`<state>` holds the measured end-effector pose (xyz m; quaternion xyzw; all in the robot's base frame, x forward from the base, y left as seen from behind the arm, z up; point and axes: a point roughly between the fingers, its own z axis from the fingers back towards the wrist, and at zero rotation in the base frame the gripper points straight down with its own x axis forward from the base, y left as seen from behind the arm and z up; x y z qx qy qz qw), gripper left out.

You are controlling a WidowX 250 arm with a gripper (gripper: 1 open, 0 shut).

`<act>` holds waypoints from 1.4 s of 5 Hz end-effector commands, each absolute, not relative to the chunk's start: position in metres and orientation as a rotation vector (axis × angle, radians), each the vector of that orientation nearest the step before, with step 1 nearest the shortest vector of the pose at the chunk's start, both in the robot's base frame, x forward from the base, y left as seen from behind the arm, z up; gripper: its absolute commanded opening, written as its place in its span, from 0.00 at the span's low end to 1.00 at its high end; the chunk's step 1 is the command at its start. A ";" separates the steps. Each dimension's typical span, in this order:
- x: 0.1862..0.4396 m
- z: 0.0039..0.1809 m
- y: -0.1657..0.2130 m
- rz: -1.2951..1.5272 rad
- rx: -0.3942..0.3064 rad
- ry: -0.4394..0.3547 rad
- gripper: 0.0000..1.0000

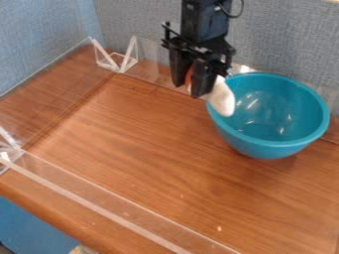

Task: Remove the mushroom from inside the blue bowl and put it on the table

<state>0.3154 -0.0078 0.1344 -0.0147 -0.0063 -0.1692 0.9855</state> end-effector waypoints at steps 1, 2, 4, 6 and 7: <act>0.319 0.167 0.005 -0.332 -0.007 -0.116 0.00; 0.318 0.169 0.015 -0.327 0.000 -0.117 0.00; 0.313 0.165 0.036 -0.320 0.011 -0.100 0.00; 0.307 0.148 0.057 -0.313 0.026 -0.057 0.00; 0.303 0.139 0.066 -0.317 0.031 -0.036 0.00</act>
